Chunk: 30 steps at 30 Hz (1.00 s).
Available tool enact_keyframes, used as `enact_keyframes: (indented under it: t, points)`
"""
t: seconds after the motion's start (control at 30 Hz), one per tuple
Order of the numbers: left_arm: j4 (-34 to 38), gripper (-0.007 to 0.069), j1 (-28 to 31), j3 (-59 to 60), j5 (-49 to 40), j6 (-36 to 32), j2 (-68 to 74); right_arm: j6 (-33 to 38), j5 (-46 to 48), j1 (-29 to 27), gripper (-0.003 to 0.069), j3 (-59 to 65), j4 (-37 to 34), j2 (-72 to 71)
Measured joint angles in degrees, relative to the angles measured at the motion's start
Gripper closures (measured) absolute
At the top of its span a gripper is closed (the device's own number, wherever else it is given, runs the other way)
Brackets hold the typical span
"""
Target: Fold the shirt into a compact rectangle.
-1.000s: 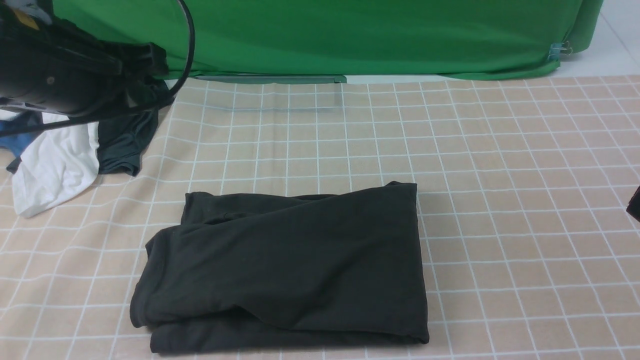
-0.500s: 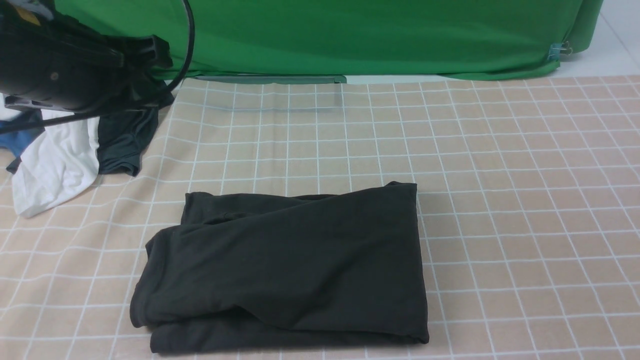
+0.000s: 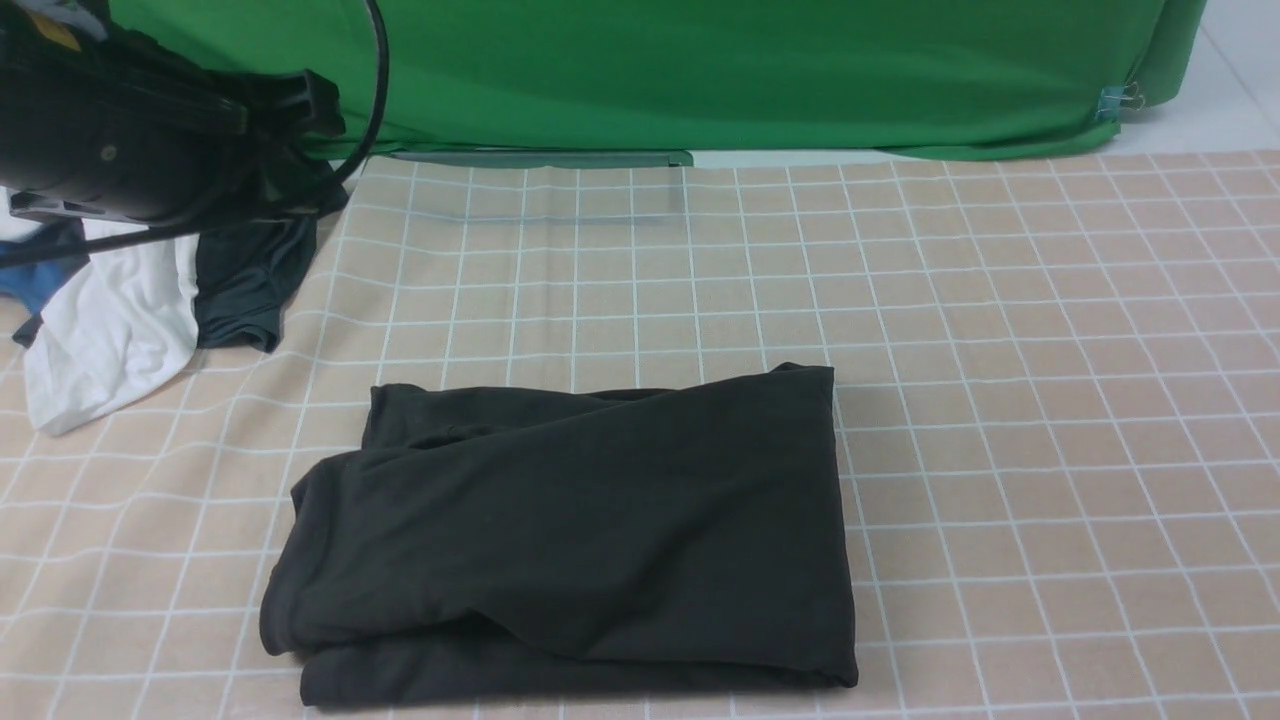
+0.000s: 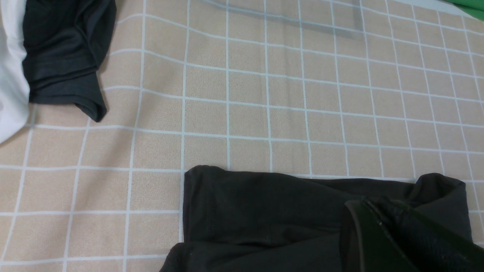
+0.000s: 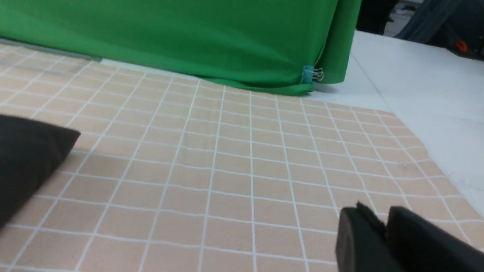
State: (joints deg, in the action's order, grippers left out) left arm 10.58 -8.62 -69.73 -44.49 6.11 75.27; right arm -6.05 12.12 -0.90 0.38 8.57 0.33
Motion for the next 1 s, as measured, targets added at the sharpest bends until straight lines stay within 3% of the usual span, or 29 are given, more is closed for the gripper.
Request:
enact_keyframes:
  t: [0.4, 0.67, 1.0]
  points:
    - [0.2, 0.0606, 0.0, 0.0, -12.2, -1.9, -5.5, 0.0, 1.1, -2.2, 0.0493, 0.0, -4.0, -0.3]
    - [0.2, 0.0606, 0.0, 0.0, -16.3, -2.2, -15.6, 0.0, 1.1, 2.5, 0.0476, 0.0, -4.1, -0.3]
    - [0.1, 0.0606, 0.0, 0.2, -23.2, -3.8, -23.9, 0.0, 1.1, 2.8, 0.0449, 0.0, -4.1, -0.3]
